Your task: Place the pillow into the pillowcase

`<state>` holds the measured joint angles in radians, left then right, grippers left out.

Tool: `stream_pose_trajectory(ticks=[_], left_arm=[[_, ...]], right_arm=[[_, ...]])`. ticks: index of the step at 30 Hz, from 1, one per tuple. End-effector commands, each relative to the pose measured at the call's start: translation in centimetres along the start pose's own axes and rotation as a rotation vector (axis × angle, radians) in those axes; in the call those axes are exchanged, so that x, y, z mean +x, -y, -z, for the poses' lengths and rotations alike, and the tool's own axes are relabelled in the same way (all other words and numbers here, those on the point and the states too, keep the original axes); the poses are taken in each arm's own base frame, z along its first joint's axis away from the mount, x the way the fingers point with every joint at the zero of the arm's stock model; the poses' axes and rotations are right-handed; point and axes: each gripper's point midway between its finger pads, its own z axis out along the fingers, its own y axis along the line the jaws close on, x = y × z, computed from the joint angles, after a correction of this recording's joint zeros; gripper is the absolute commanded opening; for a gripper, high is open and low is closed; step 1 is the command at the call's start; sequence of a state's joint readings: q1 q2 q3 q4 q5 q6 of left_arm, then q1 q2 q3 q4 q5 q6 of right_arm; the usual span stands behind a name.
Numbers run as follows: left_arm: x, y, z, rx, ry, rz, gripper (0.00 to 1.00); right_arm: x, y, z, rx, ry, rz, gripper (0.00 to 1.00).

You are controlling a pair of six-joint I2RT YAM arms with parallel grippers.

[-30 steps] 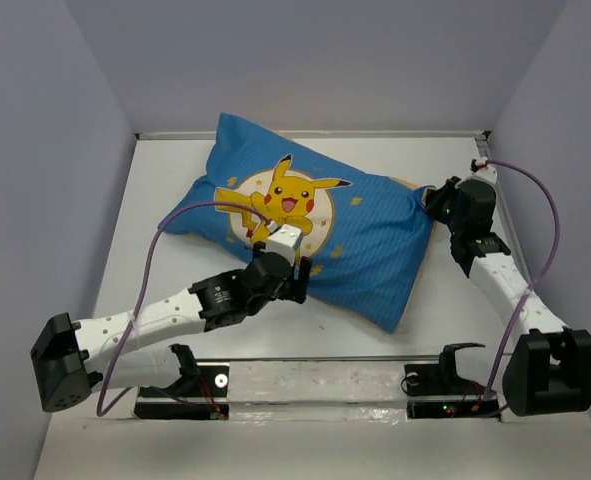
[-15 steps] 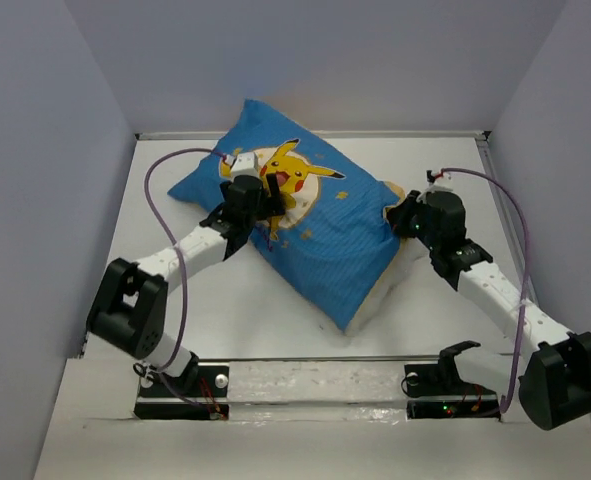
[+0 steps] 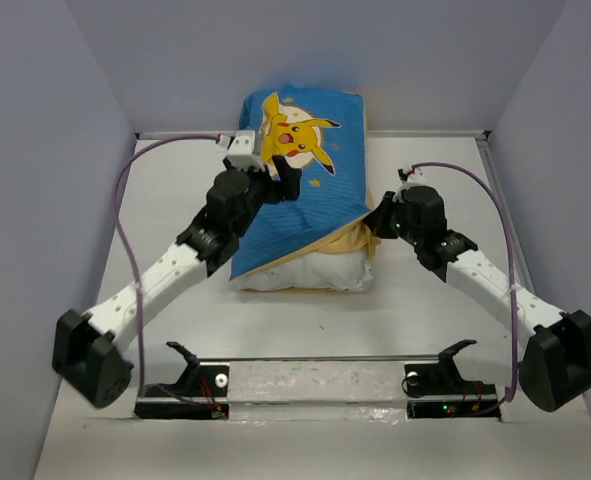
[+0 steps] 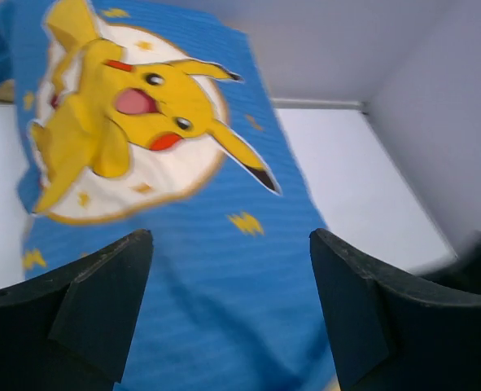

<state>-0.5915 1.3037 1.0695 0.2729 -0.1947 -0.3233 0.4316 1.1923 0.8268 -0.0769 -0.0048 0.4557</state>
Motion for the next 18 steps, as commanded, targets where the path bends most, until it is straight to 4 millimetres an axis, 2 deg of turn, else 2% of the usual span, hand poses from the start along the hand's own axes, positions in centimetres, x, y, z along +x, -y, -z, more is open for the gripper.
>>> stream_pose_trajectory(ticks=[1, 2, 5, 6, 7, 8, 9, 11, 12, 14, 15, 17, 18], left_arm=[[3.8, -1.8, 8.3, -0.002, -0.009, 0.072, 0.8], [6.9, -3.8, 9.6, -0.061, -0.063, 0.08, 0.79], [9.4, -6.1, 13.2, -0.096, -0.105, 0.099, 0.65], [11.7, -6.9, 14.0, -0.109, -0.15, 0.12, 0.56], [12.6, -7.0, 14.8, -0.107, -0.165, 0.143, 0.47], [12.5, -6.4, 15.5, -0.069, -0.152, 0.173, 0.37], [13.9, -6.5, 15.8, -0.072, -0.181, 0.216, 0.24], [15.4, -7.0, 16.4, -0.081, -0.213, 0.236, 0.21], [16.9, -7.6, 16.6, -0.095, -0.24, 0.236, 0.21], [18.2, -7.8, 16.8, -0.094, -0.267, 0.254, 0.21], [19.5, -7.9, 17.1, -0.09, -0.299, 0.258, 0.22], [20.7, -7.8, 17.4, -0.077, -0.329, 0.275, 0.23], [21.3, -7.3, 17.7, -0.056, -0.354, 0.276, 0.28]], right_arm=[[-4.3, 0.4, 0.2, 0.035, 0.109, 0.009, 0.0], [-4.9, 1.1, 0.2, 0.056, 0.125, -0.001, 0.0], [-5.4, 2.4, 0.4, 0.08, 0.135, -0.012, 0.0], [-5.9, 3.1, 0.5, 0.097, 0.147, -0.017, 0.0], [-6.1, 3.4, 0.5, 0.103, 0.15, -0.018, 0.0], [-6.3, 3.8, 0.6, 0.112, 0.15, -0.021, 0.0], [-7.2, 4.2, 0.8, 0.114, 0.166, -0.031, 0.0], [-8.2, 4.8, 1.0, 0.124, 0.18, -0.04, 0.0], [-8.6, 5.3, 1.0, 0.137, 0.184, -0.046, 0.0], [-9.9, 5.8, 1.1, 0.156, 0.197, -0.044, 0.0], [-10.4, 6.2, 1.2, 0.167, 0.204, -0.046, 0.0], [-10.7, 6.8, 0.9, 0.182, 0.199, -0.046, 0.0], [-11.3, 7.0, 1.0, 0.189, 0.207, -0.047, 0.0]])
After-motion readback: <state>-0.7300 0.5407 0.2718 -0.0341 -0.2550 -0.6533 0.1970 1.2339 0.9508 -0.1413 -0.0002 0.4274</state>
